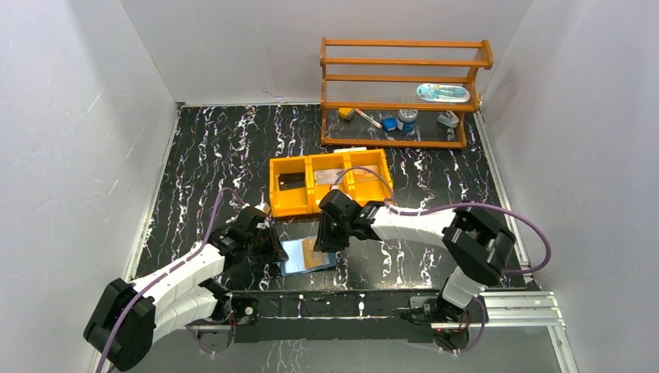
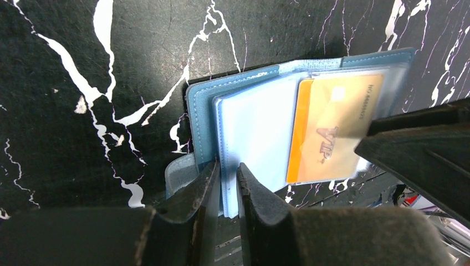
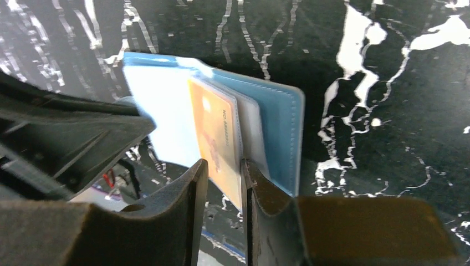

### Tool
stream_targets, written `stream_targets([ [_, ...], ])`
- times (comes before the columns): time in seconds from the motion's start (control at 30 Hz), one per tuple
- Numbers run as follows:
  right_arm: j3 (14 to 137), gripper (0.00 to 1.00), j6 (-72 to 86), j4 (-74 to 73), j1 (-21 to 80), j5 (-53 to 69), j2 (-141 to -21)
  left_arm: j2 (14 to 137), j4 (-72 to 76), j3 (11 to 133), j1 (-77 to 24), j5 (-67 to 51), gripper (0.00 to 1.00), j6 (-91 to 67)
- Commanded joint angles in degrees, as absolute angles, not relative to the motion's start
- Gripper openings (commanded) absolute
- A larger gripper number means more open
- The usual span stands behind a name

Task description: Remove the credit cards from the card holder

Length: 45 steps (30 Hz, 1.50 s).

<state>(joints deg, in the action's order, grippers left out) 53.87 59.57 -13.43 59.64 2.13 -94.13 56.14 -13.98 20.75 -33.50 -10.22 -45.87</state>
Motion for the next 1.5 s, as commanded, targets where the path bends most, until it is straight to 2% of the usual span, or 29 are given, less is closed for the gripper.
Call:
stream_targets([
  [0.0, 56.0, 0.36, 60.1, -7.0, 60.1, 4.5, -89.7, 56.1, -15.3, 21.7, -33.8, -11.2, 0.16, -45.3],
  [0.23, 55.8, 0.37, 60.2, -4.5, 60.3, 6.1, -89.3, 56.3, -15.9, 21.9, -33.8, -10.4, 0.16, -44.8],
  [0.57, 58.1, 0.4, 59.9, 2.9, 60.4, 16.1, -98.6, 53.5, -18.9, 22.3, -33.8, -8.9, 0.2, -45.4],
  [0.97, 52.7, 0.44, 61.4, 1.1, 59.4, 9.2, -94.4, 47.7, -27.0, 26.1, -33.8, -1.9, 0.28, -49.2],
  [1.17, 50.5, 0.42, 61.2, 4.9, 57.6, 11.9, -95.5, 48.6, -21.0, 28.3, -33.8, -9.6, 0.32, -44.8],
  [1.2, 49.3, 0.41, 61.9, 8.0, 56.8, 15.3, -97.9, 51.5, -16.7, 27.3, -33.8, -15.1, 0.33, -44.1],
  [1.27, 48.6, 0.4, 62.7, 10.1, 56.8, 17.0, -99.3, 55.6, -15.3, 26.8, -33.8, -17.9, 0.33, -43.8],
  [1.47, 46.9, 0.39, 64.4, 12.1, 56.8, 18.7, -103.3, 63.0, -15.7, 25.0, -33.8, -18.2, 0.31, -44.9],
])
